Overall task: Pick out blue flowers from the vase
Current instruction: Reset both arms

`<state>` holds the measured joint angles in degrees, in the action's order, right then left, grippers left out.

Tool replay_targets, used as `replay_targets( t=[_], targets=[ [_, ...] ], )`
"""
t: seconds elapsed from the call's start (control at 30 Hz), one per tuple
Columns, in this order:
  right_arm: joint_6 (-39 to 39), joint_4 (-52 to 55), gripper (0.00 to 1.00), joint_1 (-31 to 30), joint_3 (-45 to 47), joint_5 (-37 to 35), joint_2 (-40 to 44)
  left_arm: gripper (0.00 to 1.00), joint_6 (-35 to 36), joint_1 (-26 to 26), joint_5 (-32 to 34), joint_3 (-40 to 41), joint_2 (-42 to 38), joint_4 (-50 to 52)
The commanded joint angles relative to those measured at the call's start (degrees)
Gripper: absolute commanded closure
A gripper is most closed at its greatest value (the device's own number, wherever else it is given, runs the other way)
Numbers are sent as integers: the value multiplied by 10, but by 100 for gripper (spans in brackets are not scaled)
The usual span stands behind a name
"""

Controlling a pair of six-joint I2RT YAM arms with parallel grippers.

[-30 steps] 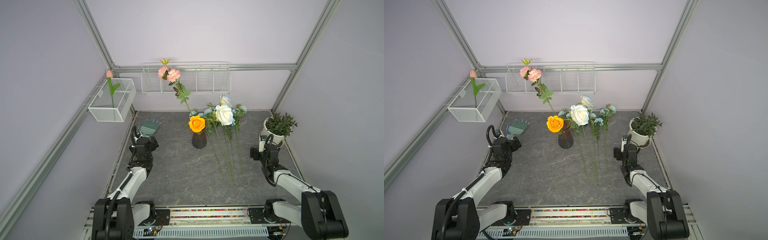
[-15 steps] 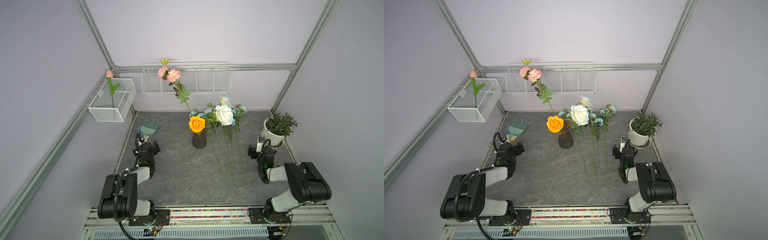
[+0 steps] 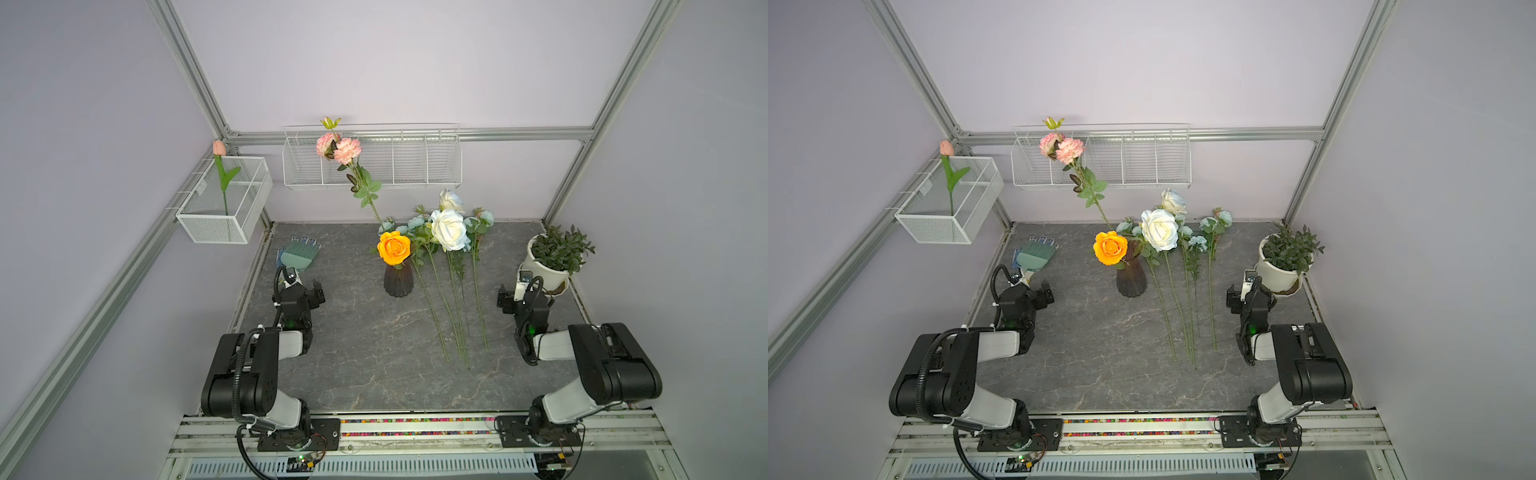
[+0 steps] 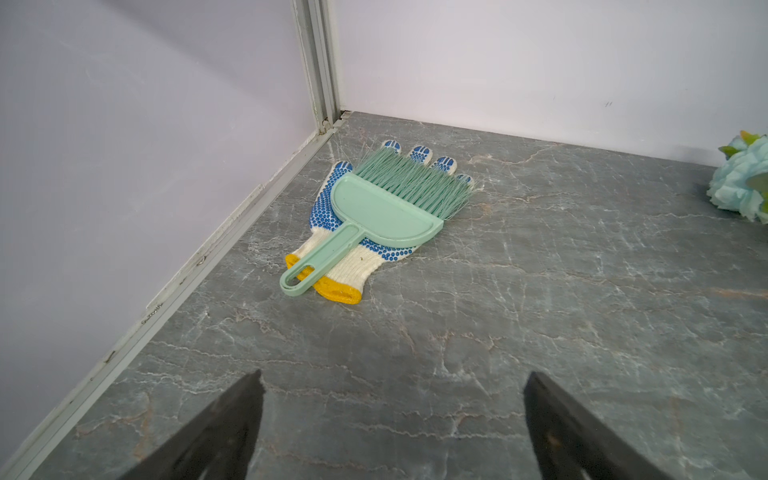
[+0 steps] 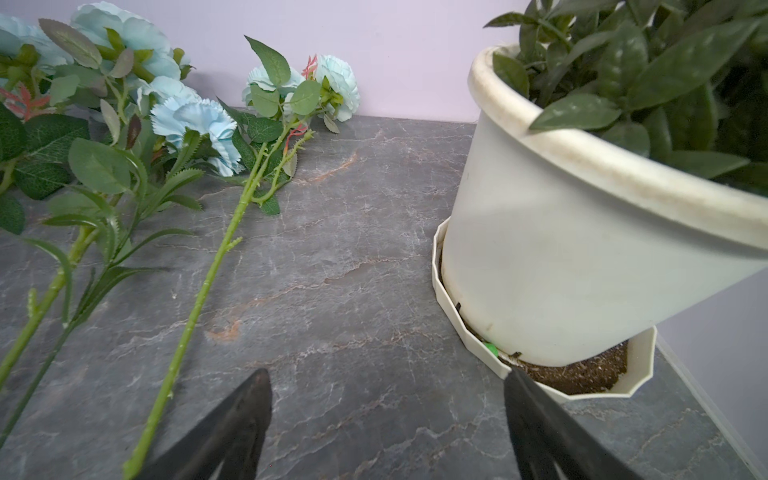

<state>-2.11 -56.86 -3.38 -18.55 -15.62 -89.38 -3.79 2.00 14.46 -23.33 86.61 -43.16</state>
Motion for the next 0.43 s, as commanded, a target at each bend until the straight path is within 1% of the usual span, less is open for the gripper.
replay_targets(
  t=[0.0,0.07,0.2,0.4],
  targets=[
    [0,-22,12,2,1,-8,1,1,6,1,-7,-8,-3,-14],
    [-2,-36,11,2,7,-3,1,1,7,1,-7,-9,-3,-13],
    [3,-6,12,1,-8,-13,0,1,6,1,-7,-9,-4,-14],
    [2,-17,11,3,-2,-11,1,1,7,2,-7,-9,-3,-14]
  ],
)
